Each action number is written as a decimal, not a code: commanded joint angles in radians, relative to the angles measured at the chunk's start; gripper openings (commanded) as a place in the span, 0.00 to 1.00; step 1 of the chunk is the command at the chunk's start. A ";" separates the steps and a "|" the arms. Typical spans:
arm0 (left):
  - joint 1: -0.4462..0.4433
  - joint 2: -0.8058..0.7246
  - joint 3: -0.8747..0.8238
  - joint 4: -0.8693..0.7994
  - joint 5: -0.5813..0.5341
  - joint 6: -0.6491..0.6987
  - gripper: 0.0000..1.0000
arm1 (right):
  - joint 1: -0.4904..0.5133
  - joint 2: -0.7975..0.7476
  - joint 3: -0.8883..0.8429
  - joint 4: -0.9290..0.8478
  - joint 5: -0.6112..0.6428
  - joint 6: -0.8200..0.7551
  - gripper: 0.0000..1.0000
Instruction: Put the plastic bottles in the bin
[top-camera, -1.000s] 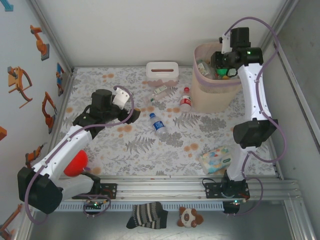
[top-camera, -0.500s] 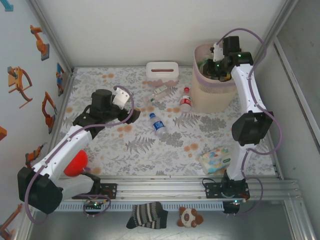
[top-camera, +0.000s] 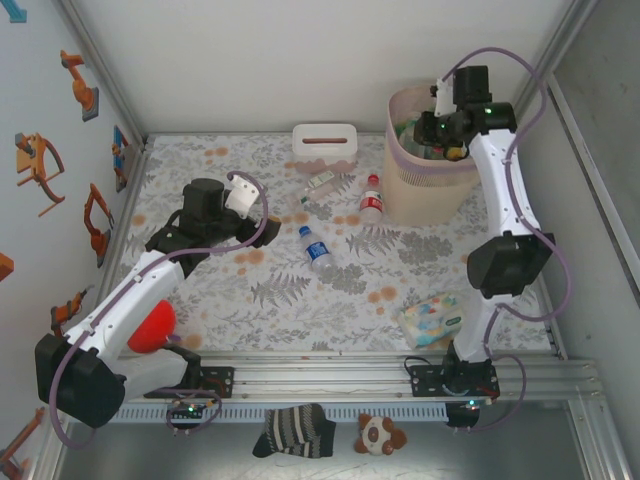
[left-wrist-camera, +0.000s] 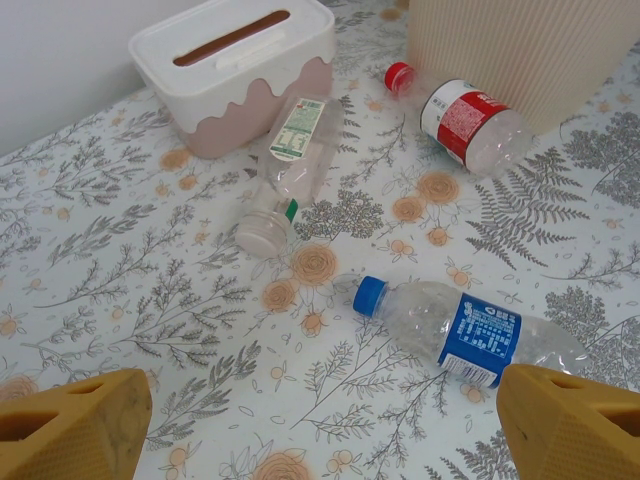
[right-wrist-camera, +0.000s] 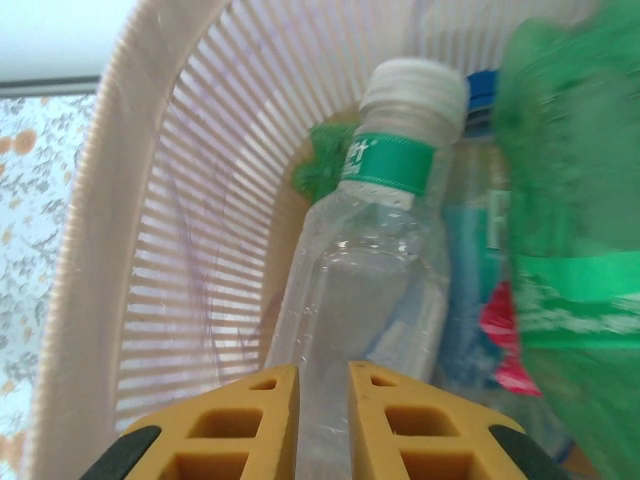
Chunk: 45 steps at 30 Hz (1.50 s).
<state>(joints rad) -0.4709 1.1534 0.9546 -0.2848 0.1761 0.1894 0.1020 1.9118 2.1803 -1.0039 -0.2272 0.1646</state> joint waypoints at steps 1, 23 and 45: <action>-0.002 -0.009 0.027 -0.008 0.011 0.003 0.89 | 0.004 -0.085 0.018 0.029 0.116 0.004 0.19; 0.002 0.002 0.029 0.000 -0.001 -0.003 0.89 | 0.323 -0.455 -0.384 -0.012 -0.012 -0.129 0.26; 0.060 0.015 0.034 0.017 0.016 -0.045 0.89 | 0.671 -0.242 -0.654 0.106 0.219 0.121 0.43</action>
<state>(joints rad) -0.4179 1.1667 0.9592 -0.2806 0.1764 0.1585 0.7349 1.6356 1.5475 -0.9447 -0.0402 0.2417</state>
